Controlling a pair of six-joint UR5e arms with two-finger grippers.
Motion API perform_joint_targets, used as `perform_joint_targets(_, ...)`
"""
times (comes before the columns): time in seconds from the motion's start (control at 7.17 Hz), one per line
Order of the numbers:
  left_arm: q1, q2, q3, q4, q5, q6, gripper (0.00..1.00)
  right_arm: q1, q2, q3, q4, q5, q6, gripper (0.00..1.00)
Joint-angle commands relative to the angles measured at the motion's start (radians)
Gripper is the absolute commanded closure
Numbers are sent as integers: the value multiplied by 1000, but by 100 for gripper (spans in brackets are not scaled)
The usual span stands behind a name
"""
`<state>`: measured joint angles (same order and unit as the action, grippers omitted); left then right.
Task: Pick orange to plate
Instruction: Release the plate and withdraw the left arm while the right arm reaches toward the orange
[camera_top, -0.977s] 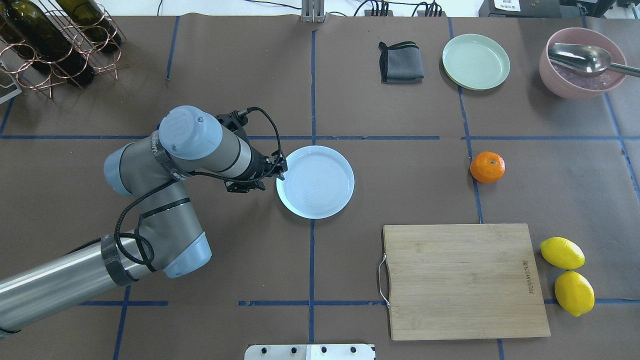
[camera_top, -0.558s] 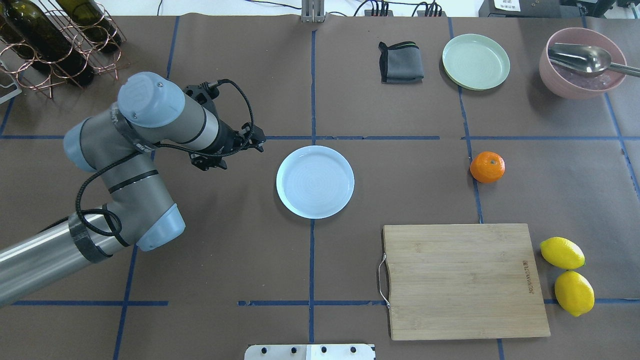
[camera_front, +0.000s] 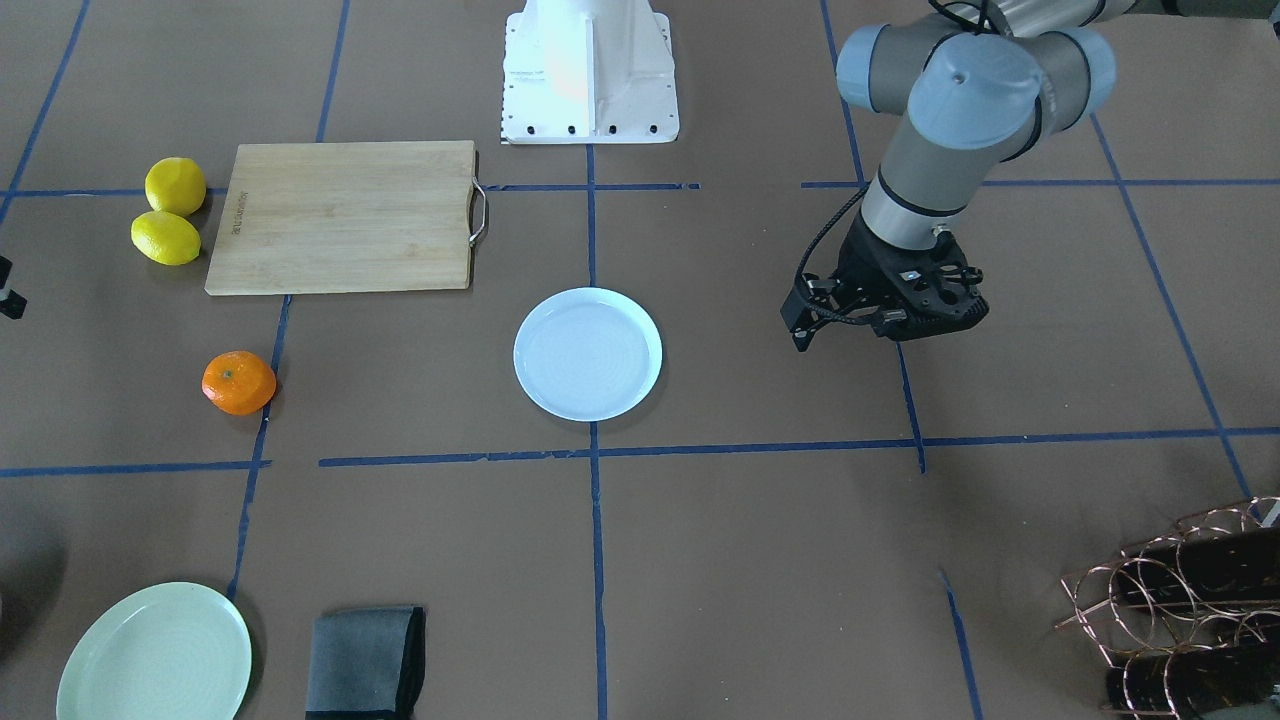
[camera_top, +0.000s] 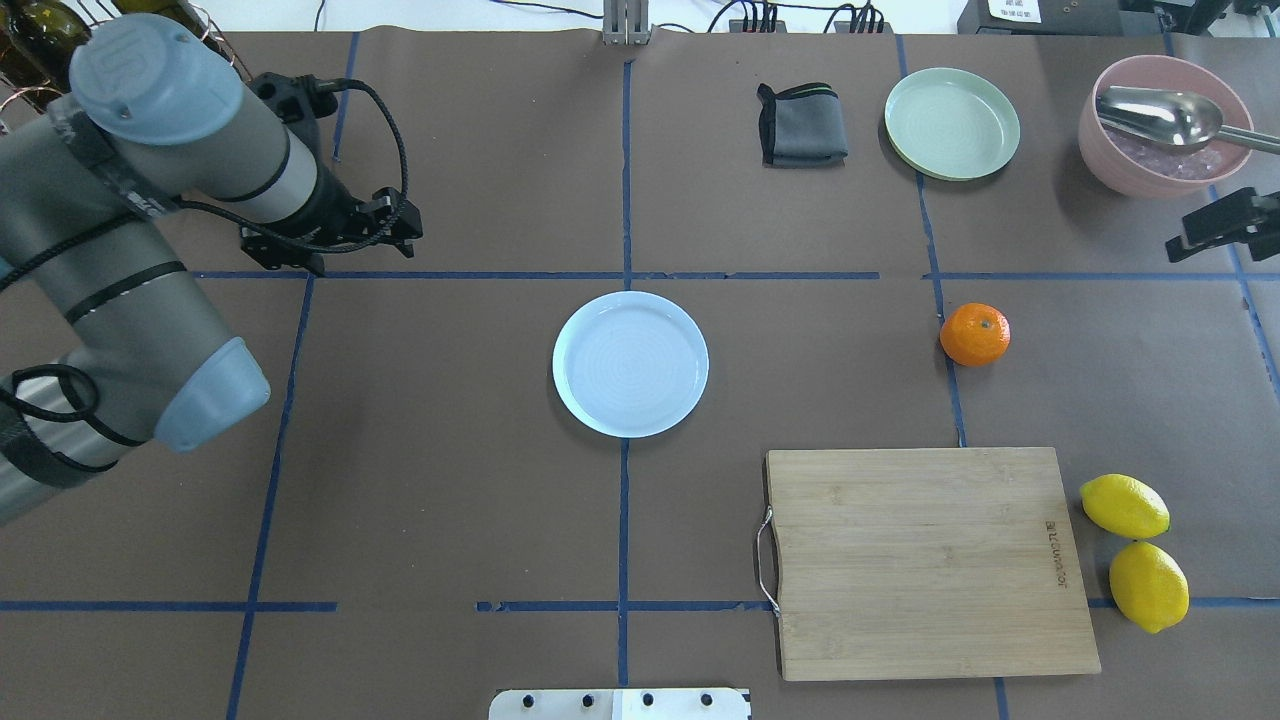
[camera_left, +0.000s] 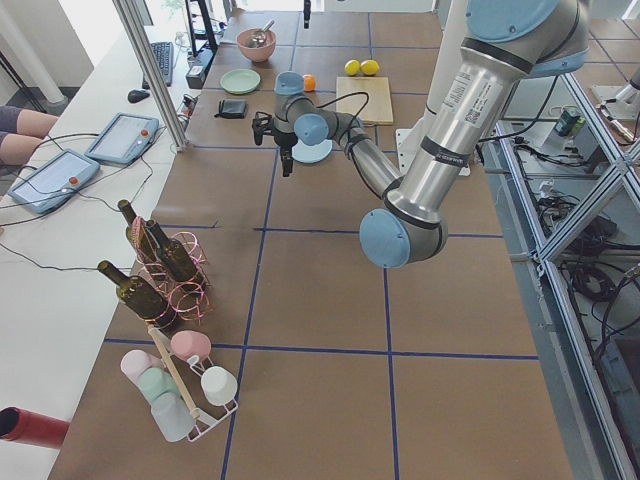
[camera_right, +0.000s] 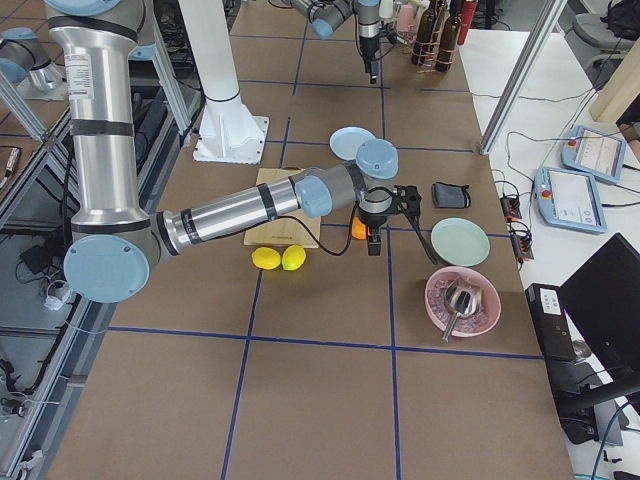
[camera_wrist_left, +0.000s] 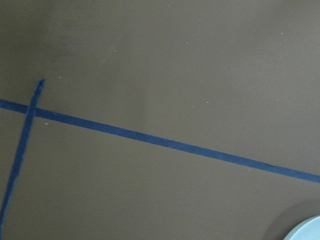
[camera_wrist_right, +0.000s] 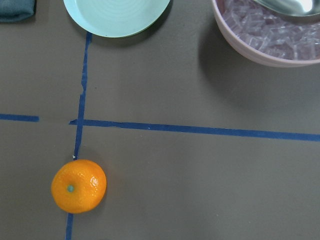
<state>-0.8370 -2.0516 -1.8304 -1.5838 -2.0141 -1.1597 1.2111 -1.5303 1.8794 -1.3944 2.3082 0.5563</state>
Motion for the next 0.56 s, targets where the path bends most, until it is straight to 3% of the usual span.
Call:
perform_joint_targets(0.0,-86,24,-79,127,0,162,0,-150,71,-11,52,-75,185,0)
perform_joint_targets(0.42,-195,80,-112,163,0,328,0,-267,131,-75,58,-203,203,0)
